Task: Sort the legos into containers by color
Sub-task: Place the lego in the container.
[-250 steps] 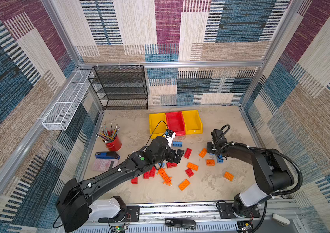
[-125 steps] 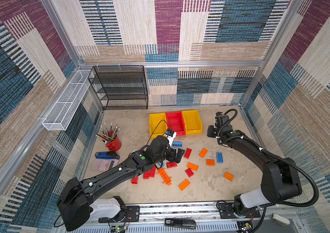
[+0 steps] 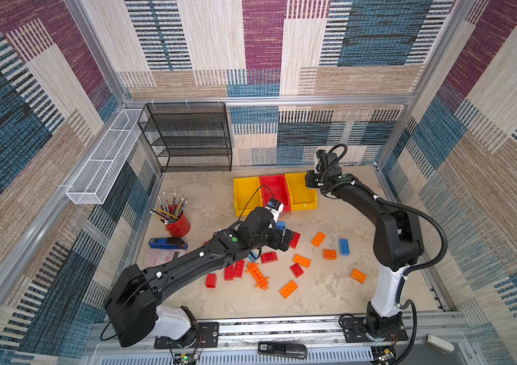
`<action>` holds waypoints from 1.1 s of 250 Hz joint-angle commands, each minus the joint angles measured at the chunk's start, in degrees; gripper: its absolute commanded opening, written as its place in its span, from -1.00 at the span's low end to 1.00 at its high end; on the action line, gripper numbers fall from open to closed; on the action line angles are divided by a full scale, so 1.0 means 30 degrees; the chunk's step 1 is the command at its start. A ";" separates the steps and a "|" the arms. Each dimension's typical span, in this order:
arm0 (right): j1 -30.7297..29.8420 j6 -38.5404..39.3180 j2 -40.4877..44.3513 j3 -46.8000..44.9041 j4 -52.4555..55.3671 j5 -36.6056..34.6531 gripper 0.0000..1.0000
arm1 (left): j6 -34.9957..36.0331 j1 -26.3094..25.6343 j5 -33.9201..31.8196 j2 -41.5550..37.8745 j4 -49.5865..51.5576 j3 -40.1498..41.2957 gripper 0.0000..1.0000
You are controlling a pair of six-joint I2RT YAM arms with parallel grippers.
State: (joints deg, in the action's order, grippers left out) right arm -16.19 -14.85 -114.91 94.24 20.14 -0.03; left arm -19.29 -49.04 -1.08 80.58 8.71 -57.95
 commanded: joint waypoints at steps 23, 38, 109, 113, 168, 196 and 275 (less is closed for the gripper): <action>-0.0256 0.0381 -0.2476 0.2152 0.0877 0.0292 -0.40 | 0.0889 -0.0001 0.0020 0.0186 -0.0446 -0.0051 0.98; -0.0288 0.0412 -0.2902 0.2380 0.0838 0.0331 -0.38 | 0.0995 -0.0008 -0.0231 0.0183 -0.0386 0.0011 0.99; -0.0343 0.0536 -0.3262 0.2534 0.0411 0.0782 0.25 | 0.1185 -0.0002 -0.0725 -0.0023 -0.0123 0.0053 0.99; -0.0347 0.0542 -0.3191 0.2475 0.0356 0.0815 0.25 | 0.1185 -0.0002 -0.0734 -0.0046 -0.0155 0.0069 0.99; -0.0376 0.0390 -0.0118 -0.0334 0.0131 -0.0013 0.26 | 0.0980 0.0000 -0.0112 -0.0392 -0.0338 0.0244 0.99; -0.0357 -0.0012 0.2386 -0.3326 0.0072 -0.1024 0.26 | 0.0620 -0.0046 0.0580 -0.0869 -0.0790 0.0580 0.99; -0.0351 -0.2729 1.0322 -1.3729 -0.0006 -0.3235 0.26 | -0.0353 -0.1226 0.1669 -0.2011 -0.2377 0.2207 0.98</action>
State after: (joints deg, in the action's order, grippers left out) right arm -17.28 -17.96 -89.58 59.11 21.08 -5.34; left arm -18.76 -51.29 1.72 75.02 5.19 -52.31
